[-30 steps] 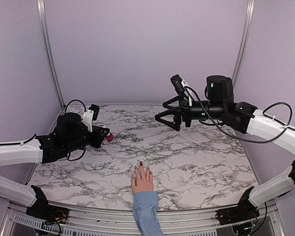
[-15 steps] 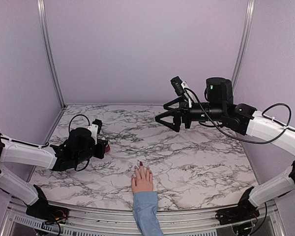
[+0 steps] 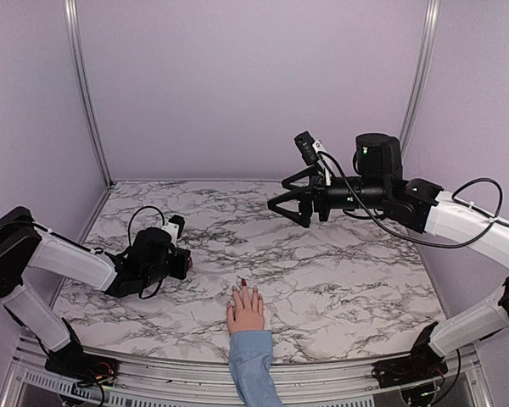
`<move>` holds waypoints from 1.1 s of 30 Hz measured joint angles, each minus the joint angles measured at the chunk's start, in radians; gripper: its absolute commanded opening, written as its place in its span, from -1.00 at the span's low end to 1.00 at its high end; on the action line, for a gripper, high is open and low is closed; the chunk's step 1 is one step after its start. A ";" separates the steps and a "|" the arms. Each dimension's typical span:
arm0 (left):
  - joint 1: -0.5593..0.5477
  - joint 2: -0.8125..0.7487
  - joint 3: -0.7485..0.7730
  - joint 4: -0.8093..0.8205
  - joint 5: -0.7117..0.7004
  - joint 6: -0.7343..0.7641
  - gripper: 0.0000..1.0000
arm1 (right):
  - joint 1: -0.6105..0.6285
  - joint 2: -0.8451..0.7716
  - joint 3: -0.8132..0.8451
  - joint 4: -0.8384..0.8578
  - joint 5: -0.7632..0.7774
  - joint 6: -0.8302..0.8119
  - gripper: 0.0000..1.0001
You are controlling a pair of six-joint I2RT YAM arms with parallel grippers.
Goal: Paint the nails
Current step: Put down the nail polish bottle at the center of the board, then reset both arms
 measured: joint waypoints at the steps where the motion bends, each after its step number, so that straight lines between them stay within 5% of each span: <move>1: 0.000 0.005 0.000 0.011 0.000 0.000 -0.88 | 0.000 0.000 0.000 0.000 0.000 0.000 0.97; 7: -0.002 0.019 0.000 0.043 0.001 -0.005 -0.45 | 0.000 0.000 0.000 0.000 0.001 0.000 0.97; 17: -0.002 0.018 0.000 0.061 0.016 -0.012 0.01 | 0.000 0.000 0.000 -0.001 0.003 0.000 0.97; 21: -0.002 -0.018 0.000 0.049 0.016 -0.014 0.42 | 0.000 0.000 0.000 -0.003 0.018 0.006 0.97; 29: -0.002 -0.184 0.124 -0.123 0.019 -0.008 0.97 | -0.001 0.007 0.002 -0.029 0.067 0.047 0.97; 33: 0.000 -0.242 0.232 -0.228 0.031 -0.008 0.98 | -0.003 0.008 0.008 -0.035 0.093 0.062 0.97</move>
